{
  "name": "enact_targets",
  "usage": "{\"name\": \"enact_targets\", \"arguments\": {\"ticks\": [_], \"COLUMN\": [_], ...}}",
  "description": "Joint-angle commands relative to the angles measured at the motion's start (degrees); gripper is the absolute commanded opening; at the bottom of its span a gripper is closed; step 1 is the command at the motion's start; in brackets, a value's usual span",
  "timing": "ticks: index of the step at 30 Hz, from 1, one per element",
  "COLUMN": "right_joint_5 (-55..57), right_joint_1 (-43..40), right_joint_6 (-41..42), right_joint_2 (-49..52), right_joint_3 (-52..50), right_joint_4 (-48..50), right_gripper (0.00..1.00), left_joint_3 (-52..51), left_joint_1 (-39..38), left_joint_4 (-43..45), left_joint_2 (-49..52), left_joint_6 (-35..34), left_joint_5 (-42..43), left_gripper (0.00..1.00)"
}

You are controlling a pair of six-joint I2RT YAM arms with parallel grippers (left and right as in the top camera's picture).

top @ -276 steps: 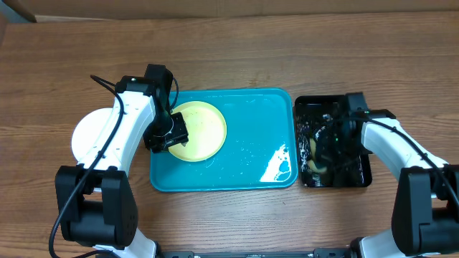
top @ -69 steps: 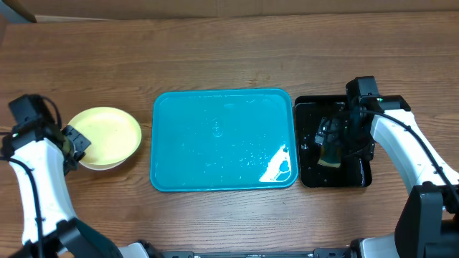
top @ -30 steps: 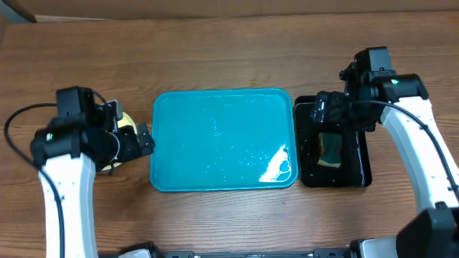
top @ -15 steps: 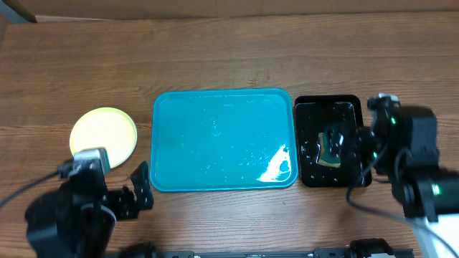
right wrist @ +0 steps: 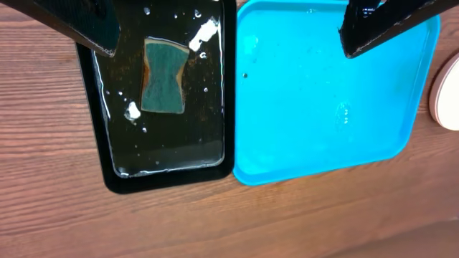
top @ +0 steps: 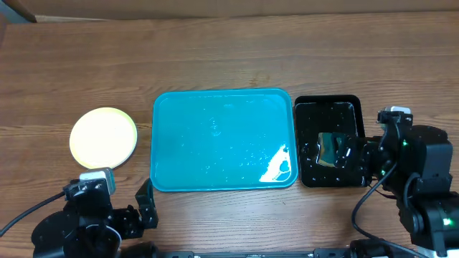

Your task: Clean dirty plates on tray and stack at the side

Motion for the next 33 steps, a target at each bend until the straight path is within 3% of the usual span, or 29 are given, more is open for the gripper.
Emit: {"name": "enact_targets", "arguments": {"ticks": [1,11,19,24,33], "right_joint_5": [0.74,0.74,3.13,3.06,1.95], "right_joint_1": [-0.33,-0.33,-0.35,-0.33,-0.31], "right_joint_6": [-0.02,-0.02,-0.22,-0.24,0.44], "right_joint_2": [0.48,3.93,0.87,-7.72,-27.61], "right_joint_3": [-0.31,-0.33,-0.79,-7.98,-30.05], "right_joint_4": [0.26,0.13,1.27,13.03,38.95], "right_gripper": [1.0,1.0,1.0,1.0,1.0], "left_joint_3": [-0.22,-0.22,-0.22,-0.22,-0.22], "left_joint_1": [-0.15,-0.15,-0.15,-0.15,-0.15], "left_joint_4": [-0.7,-1.49,-1.49,-1.49,-1.49], "left_joint_2": [-0.42,-0.42,-0.42,-0.42,-0.42], "left_joint_6": [-0.17,-0.17,-0.17,-0.17,-0.17], "left_joint_5": [0.72,0.72,0.72,0.72,0.72], "left_gripper": [1.0,1.0,1.0,1.0,1.0]}}
